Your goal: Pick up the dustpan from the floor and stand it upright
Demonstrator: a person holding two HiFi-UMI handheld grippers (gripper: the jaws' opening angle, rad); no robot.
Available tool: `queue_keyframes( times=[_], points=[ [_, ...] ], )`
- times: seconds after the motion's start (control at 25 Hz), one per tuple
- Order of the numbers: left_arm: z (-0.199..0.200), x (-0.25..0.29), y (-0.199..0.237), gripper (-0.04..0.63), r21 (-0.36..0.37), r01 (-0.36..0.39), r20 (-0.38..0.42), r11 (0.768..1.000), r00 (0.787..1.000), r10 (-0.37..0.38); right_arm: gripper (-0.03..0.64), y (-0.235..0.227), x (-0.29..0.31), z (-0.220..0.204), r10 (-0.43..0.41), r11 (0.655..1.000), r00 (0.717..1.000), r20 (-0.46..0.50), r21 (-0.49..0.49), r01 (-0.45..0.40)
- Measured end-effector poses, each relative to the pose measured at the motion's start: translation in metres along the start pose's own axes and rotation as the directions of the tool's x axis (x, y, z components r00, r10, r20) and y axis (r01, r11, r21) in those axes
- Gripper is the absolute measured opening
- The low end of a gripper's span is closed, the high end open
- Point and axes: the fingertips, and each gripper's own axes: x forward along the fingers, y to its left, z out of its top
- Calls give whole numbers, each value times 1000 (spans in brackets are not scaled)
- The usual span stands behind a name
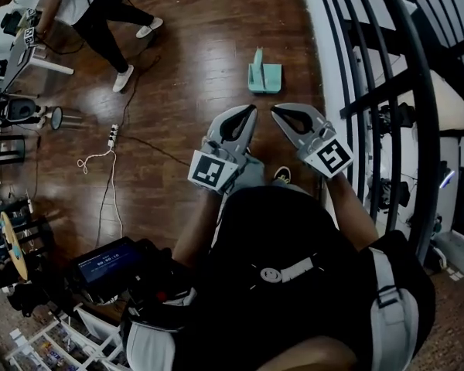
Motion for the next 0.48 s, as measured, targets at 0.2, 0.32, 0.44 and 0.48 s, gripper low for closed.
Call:
queue_keyframes(
  times=[0.2, 0.32, 0.44, 0.48],
  points=[
    [-1, 3, 12, 18, 1, -6, 13, 1000, 1000, 6, 3, -4, 16, -2, 29, 999, 1000, 1, -24, -29],
    [4, -4, 4, 18, -12, -15, 17, 1000, 1000, 15, 3, 5, 8, 2, 28, 999, 1000, 3, -30, -28],
    [8, -10, -13, 18, -25, -23, 4, 999, 1000, 23, 3, 14, -9, 7, 31, 999, 1000, -4, -16, -31],
    [10, -12, -19, 18, -29, -25, 0, 999, 1000, 25, 3, 18, -15, 9, 32, 999, 999, -7, -10, -32]
  ],
)
